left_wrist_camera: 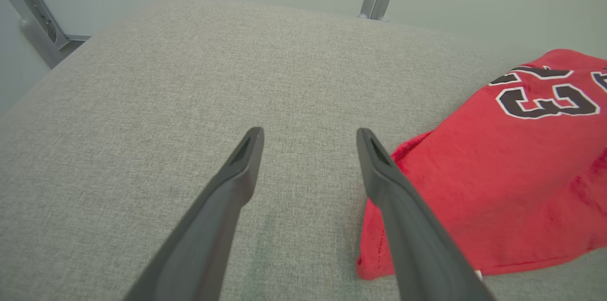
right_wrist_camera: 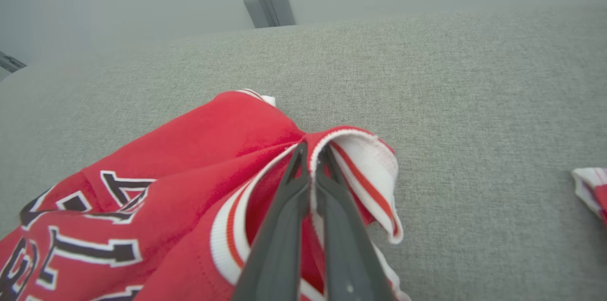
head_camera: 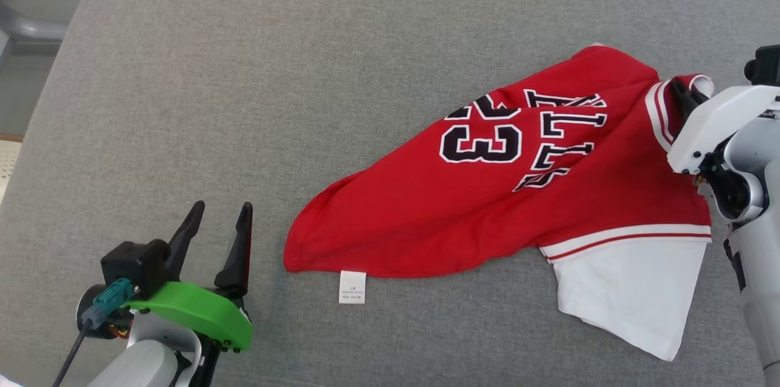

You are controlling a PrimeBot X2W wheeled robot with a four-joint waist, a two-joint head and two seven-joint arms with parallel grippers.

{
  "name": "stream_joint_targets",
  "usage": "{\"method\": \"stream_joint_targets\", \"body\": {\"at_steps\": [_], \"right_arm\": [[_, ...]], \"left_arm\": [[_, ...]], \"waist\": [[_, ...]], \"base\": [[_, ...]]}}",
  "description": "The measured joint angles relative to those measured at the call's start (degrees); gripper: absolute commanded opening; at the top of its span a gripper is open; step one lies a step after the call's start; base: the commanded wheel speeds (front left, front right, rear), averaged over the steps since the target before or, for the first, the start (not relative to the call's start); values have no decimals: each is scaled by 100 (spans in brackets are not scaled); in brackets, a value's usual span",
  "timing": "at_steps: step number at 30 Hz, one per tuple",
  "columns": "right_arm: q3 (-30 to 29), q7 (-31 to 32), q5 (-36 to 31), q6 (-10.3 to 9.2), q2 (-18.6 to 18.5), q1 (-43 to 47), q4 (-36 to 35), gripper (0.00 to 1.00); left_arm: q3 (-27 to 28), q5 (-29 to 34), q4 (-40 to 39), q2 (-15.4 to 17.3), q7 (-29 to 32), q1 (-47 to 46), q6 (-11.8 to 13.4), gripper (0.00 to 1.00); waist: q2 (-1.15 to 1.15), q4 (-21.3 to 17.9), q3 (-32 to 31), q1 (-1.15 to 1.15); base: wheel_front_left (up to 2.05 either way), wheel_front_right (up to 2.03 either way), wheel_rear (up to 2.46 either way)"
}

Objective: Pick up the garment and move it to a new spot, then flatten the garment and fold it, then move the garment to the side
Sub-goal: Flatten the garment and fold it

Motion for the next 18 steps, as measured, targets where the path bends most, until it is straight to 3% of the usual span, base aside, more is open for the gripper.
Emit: {"method": "stream_joint_targets", "body": {"at_steps": [1,2,3,11,18], "right_arm": [[11,-4,-8,0,-20,-55,138,35],[33,-51,-34,0,-36,-91,268,84],[48,-125,-38,0,-29,-97,368,100],[412,-788,-189,0,16,309,366,100],[445,-1346,-279,1,79,1144,-973,100]], "left_arm": [[-2,0,32,-14,0,-14,-20,100],[-8,0,73,-23,0,-19,-36,100],[-9,0,107,-31,-1,-19,-38,100],[107,-1,165,-29,-25,40,-26,100],[450,44,-91,118,-57,288,167,100]], "waist": [[0,31,20,0],[0,65,38,0],[0,93,46,0],[0,51,-203,0],[0,-286,-643,0]], "base": [[0,0,0],[0,0,0],[0,0,0],[0,0,0],[0,0,0]]}}
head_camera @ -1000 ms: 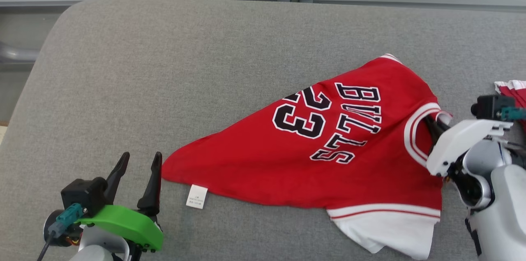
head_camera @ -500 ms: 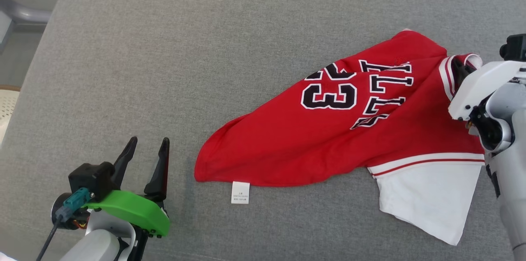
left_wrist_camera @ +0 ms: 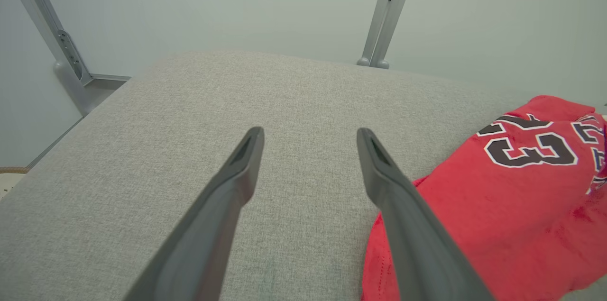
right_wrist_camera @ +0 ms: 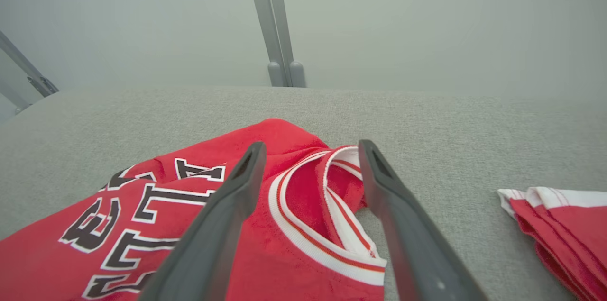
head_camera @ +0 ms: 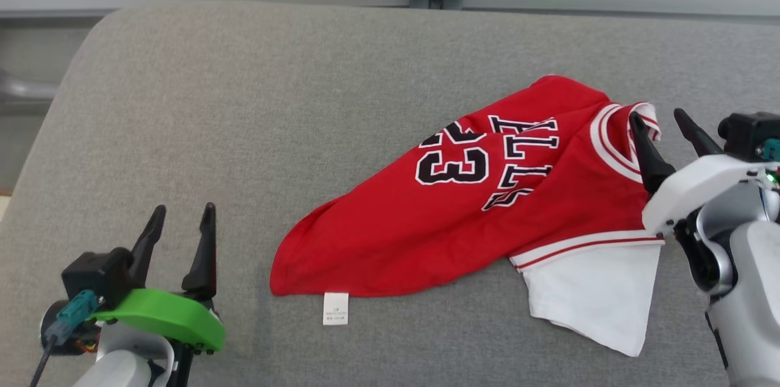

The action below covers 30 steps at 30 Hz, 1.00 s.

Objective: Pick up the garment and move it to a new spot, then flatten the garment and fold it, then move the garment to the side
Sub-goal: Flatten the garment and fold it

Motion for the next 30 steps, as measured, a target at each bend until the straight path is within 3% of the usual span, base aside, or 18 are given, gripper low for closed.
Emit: {"method": "stream_joint_targets", "body": {"at_steps": [6,14,21,30], "right_arm": [[-250,-423,-123,0,143,1082,-1454,100],[-375,-1018,-51,-1,381,2288,-2682,100],[-386,-1380,-162,-1,390,3005,-2798,100],[-242,-1467,-148,-2,296,2954,-2649,100]], "left_arm": [[628,315,-557,99,-21,424,280,100],[1182,843,-1109,-20,-26,1078,288,100],[1221,1073,-988,-381,-26,1477,103,100],[1352,1260,-700,-691,-26,1486,-176,100]], "waist": [[0,-351,-531,0],[0,-884,-895,0],[0,-1134,-1025,0],[0,-1102,-997,0]], "base": [[0,0,0],[0,0,0],[0,0,0],[0,0,0]]}}
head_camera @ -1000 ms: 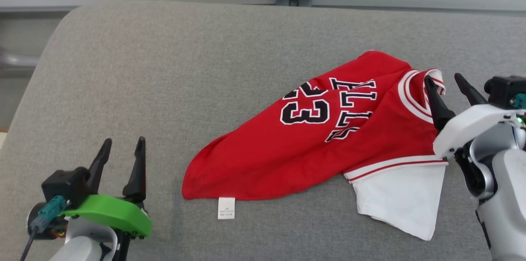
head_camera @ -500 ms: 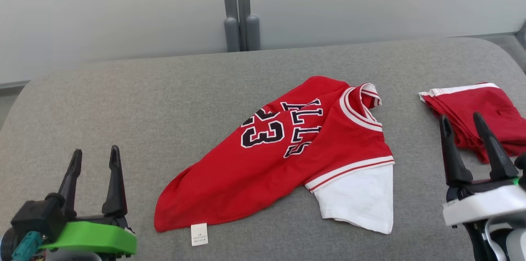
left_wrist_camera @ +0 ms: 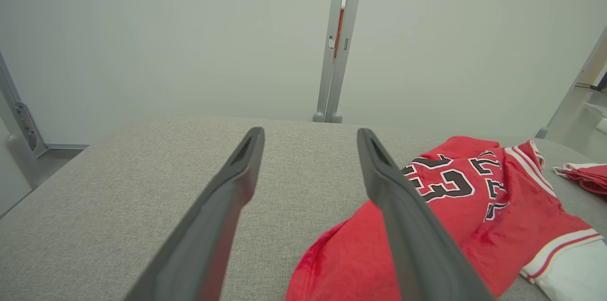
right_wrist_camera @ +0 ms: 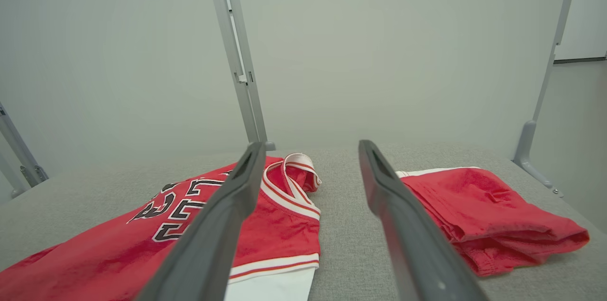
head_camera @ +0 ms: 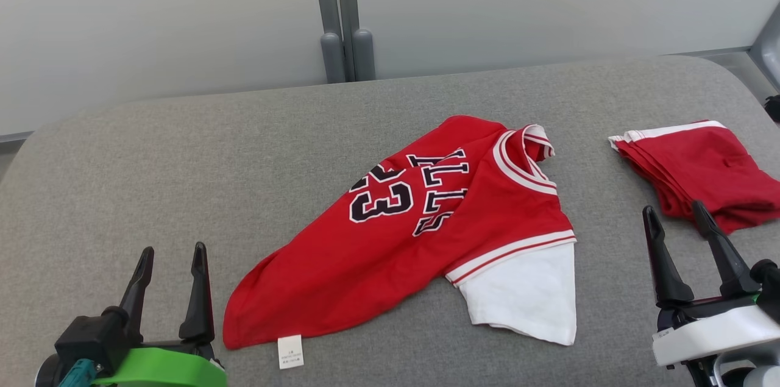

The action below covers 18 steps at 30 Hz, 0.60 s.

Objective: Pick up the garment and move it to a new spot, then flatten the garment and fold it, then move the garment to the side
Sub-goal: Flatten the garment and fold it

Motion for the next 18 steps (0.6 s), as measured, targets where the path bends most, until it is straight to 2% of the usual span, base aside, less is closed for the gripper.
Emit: {"method": "stream_joint_targets", "body": {"at_steps": [13,16,18], "right_arm": [[10,136,22,0,-69,-47,3,100],[-90,392,26,0,-67,-62,18,100],[-169,976,135,0,-5,-66,166,100]], "left_arm": [[-12,107,231,-75,36,-12,-183,100],[-56,21,279,-73,319,-22,-185,100],[-179,-196,380,-19,880,-14,-185,100]], "waist": [[0,34,-23,0],[0,36,-11,0],[0,38,11,0]], "base": [[0,0,0],[0,0,0],[0,0,0]]}}
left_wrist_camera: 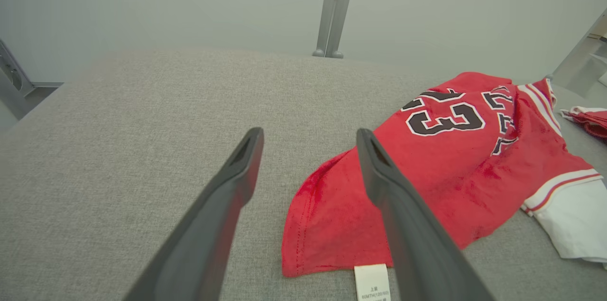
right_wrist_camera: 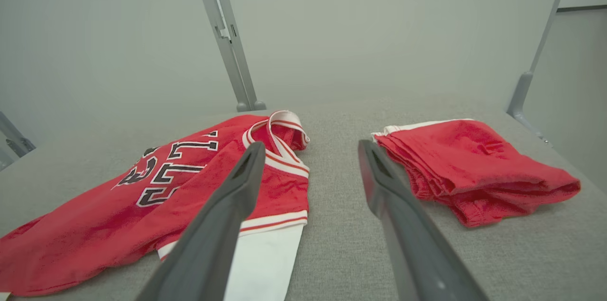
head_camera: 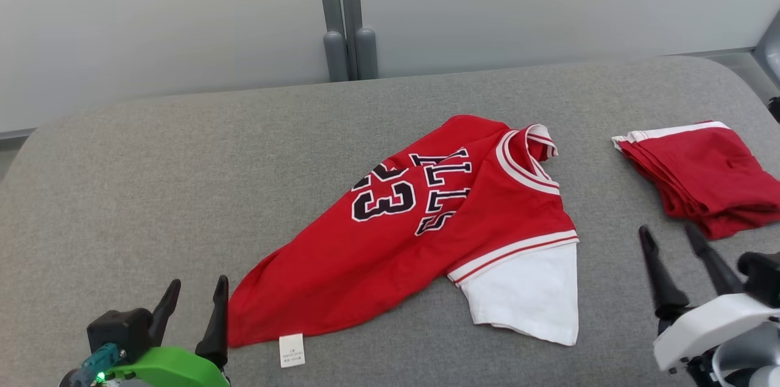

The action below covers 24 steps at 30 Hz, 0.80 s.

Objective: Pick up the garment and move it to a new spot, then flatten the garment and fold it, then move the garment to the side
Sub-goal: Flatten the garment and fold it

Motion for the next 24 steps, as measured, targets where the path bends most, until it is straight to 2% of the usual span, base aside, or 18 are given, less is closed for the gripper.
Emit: {"method": "stream_joint_targets", "body": {"at_steps": [4,8,14,21,24], "right_arm": [[109,1549,324,-1,114,-30,377,100],[56,2685,479,0,282,-204,712,100],[-108,3449,398,-1,641,-547,1127,100],[12,3643,397,0,803,-676,1225,100],[101,3660,427,-1,826,-676,1235,100]], "left_arm": [[-164,-229,13,160,840,-10,-2,100],[-318,-353,45,261,1426,-135,-56,100],[-534,-487,480,179,1947,-662,-316,100],[-734,-605,1211,-24,2162,-1063,-660,100],[-747,-646,1485,-73,2212,-1165,-703,100]], "waist": [[0,-5,90,0],[0,-2,249,0],[0,72,604,0],[0,158,922,0],[0,176,1023,0]], "base": [[0,0,0],[0,0,0],[0,0,0],[0,0,0],[0,0,0]]}}
